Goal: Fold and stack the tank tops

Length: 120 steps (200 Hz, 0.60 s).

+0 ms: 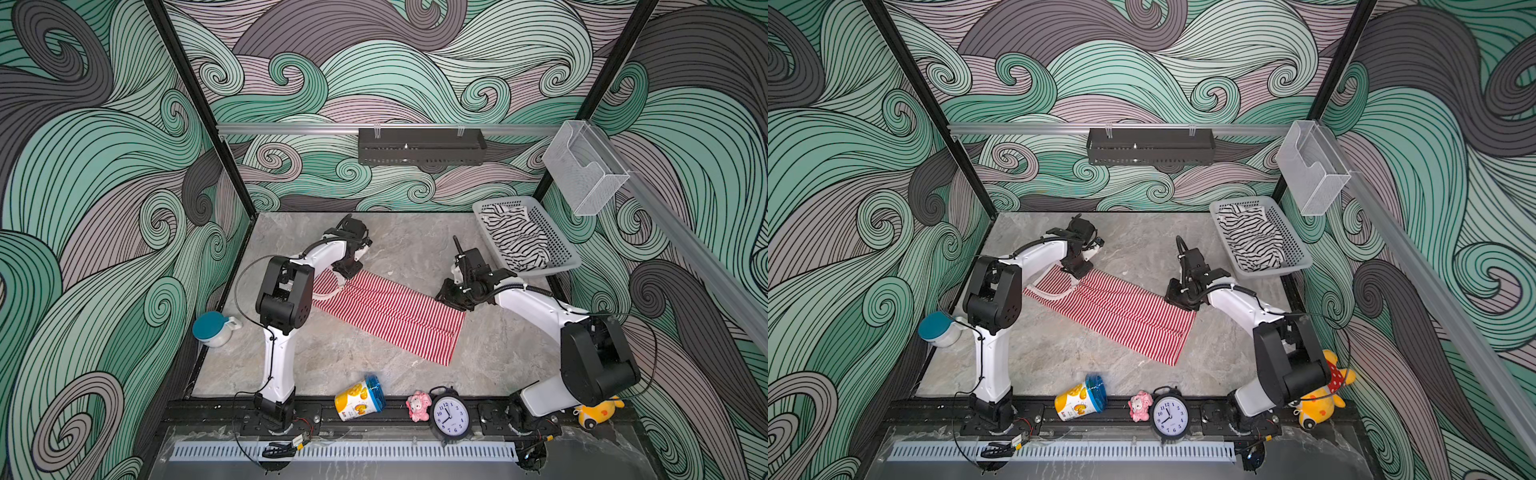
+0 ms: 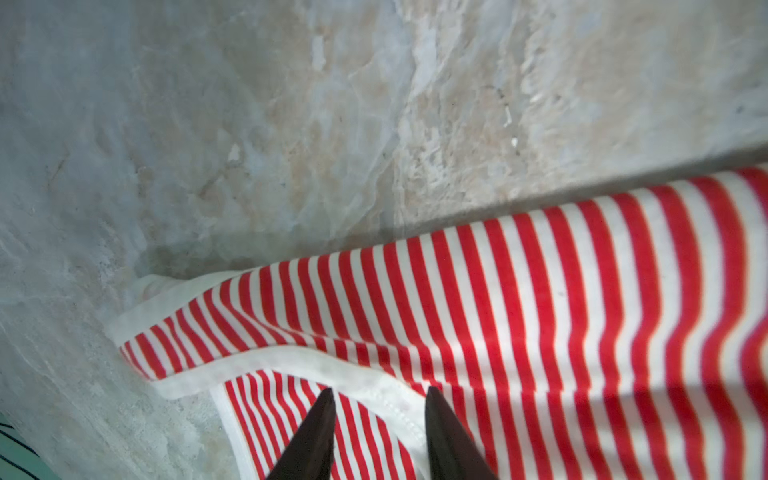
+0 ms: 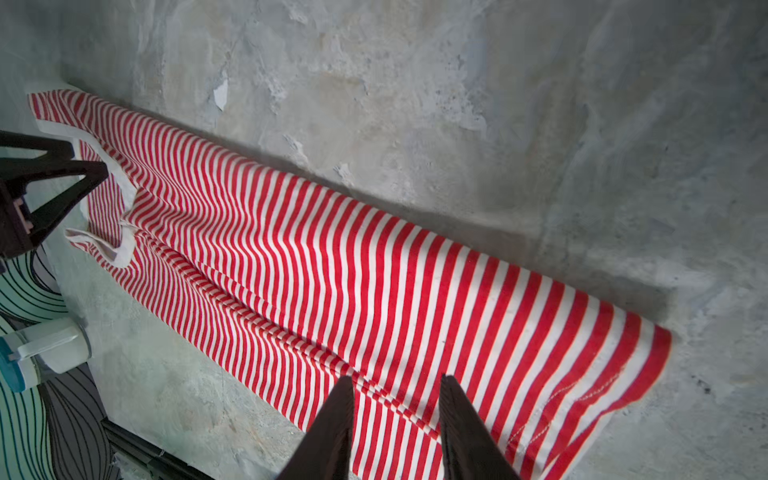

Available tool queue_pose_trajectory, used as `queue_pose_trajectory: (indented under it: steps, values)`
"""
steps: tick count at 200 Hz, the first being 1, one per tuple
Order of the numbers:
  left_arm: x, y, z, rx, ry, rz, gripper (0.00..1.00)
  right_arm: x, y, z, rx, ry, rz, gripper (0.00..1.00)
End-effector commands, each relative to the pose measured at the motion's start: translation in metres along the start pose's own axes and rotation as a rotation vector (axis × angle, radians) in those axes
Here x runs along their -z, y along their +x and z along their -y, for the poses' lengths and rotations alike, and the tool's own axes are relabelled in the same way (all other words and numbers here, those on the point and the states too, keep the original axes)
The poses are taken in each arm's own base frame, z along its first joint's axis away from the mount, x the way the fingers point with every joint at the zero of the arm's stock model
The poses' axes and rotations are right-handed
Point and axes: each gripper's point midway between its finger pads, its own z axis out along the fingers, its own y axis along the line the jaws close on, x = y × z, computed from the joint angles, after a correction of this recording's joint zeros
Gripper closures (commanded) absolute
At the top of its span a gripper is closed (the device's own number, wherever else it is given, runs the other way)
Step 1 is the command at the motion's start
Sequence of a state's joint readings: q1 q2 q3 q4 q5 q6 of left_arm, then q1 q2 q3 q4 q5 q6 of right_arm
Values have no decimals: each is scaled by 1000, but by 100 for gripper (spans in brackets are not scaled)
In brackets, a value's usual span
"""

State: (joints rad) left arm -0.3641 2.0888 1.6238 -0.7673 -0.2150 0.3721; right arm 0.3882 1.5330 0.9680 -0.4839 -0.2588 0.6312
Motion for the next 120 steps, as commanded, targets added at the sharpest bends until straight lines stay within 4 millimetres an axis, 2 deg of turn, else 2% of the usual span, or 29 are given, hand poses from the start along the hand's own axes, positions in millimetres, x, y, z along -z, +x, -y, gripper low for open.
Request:
queue_pose_trajectory:
  steps: [1, 26, 57, 74, 97, 120]
  values:
    - [40, 10, 5, 39, 52, 31, 61, -9, -4, 15, 18, 87, -15, 64]
    - [53, 38, 23, 38, 101, 20, 61, -20, -8, 21, 33, 113, -42, 65]
    - [53, 80, 49, 25, 156, -18, 61, -33, -14, 24, 34, 118, -62, 67]
    - [52, 101, 62, 22, 189, -34, 61, -40, -10, 29, 29, 132, -87, 67]
    - [46, 118, 76, 25, 220, -47, 61, -47, 0, 38, 21, 148, -115, 68]
    - [37, 127, 81, 30, 223, -75, 61, -52, 12, 47, 7, 164, -143, 68]
